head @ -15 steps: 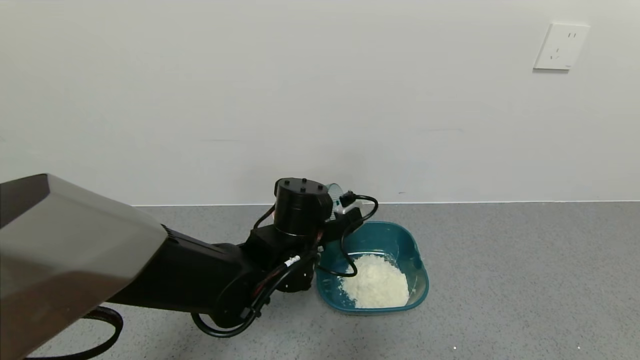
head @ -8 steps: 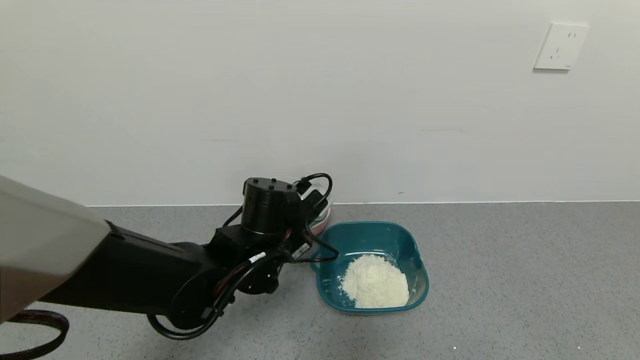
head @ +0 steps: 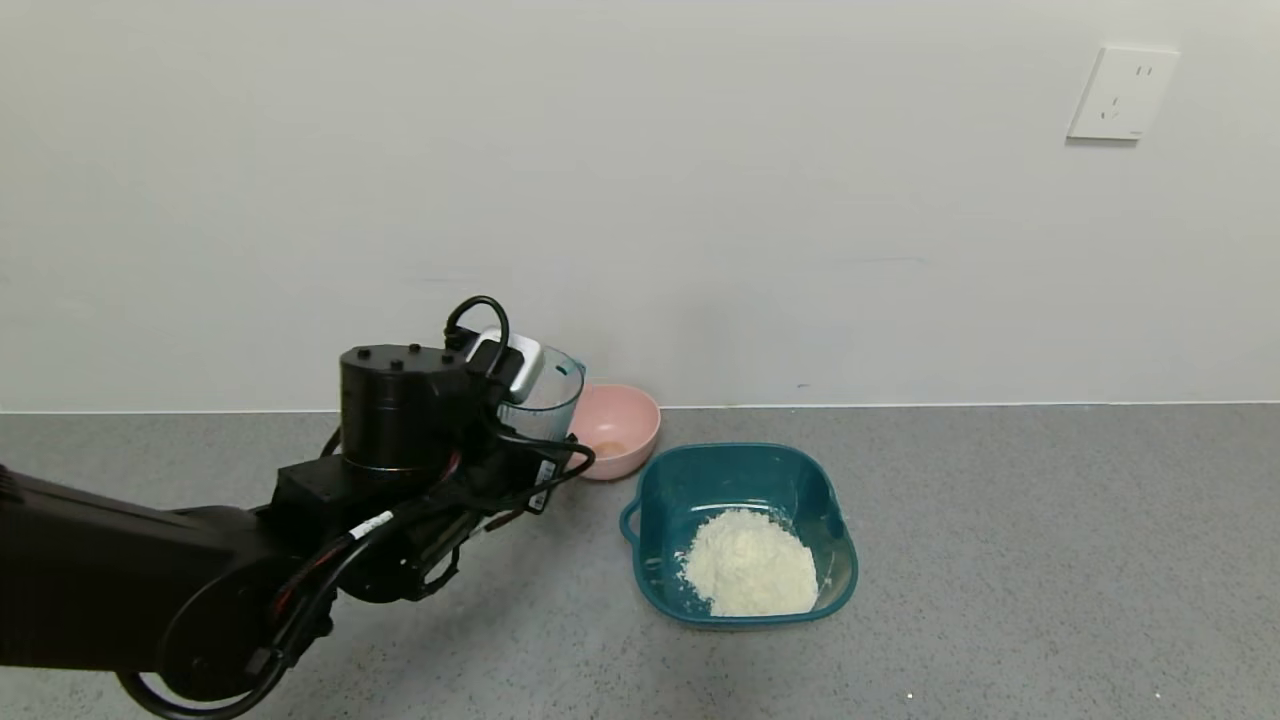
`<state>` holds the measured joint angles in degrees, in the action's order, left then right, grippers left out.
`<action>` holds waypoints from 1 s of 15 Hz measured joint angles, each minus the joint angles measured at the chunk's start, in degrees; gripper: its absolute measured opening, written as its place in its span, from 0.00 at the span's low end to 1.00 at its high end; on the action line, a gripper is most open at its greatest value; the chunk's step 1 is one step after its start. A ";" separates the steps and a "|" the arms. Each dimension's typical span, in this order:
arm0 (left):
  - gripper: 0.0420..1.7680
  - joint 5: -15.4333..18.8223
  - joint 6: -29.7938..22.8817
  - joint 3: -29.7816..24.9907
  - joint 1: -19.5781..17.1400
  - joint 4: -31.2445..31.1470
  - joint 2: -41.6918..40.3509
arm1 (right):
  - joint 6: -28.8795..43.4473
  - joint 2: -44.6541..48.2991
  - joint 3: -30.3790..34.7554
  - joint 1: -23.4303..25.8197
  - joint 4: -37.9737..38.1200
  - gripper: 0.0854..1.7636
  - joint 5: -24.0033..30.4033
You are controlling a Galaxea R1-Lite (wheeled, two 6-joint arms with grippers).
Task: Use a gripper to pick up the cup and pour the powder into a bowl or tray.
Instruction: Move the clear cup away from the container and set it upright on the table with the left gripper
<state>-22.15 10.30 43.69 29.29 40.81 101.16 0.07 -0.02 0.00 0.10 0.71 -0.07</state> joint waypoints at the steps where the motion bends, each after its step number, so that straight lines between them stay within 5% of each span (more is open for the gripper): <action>1: 0.73 0.85 -0.94 -1.52 -1.10 3.72 -0.52 | 0.02 0.00 0.00 0.00 -0.02 0.96 0.00; 8: 0.73 3.44 -10.72 -7.31 -9.48 13.87 -0.28 | 0.00 0.00 0.00 0.00 0.00 0.96 0.00; 15: 0.73 3.35 -13.13 -6.44 -13.45 26.90 9.79 | 0.02 0.00 0.00 0.00 -0.02 0.97 -0.02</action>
<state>-18.80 -2.83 37.25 15.85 67.72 110.95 0.10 -0.02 0.00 0.10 0.68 -0.10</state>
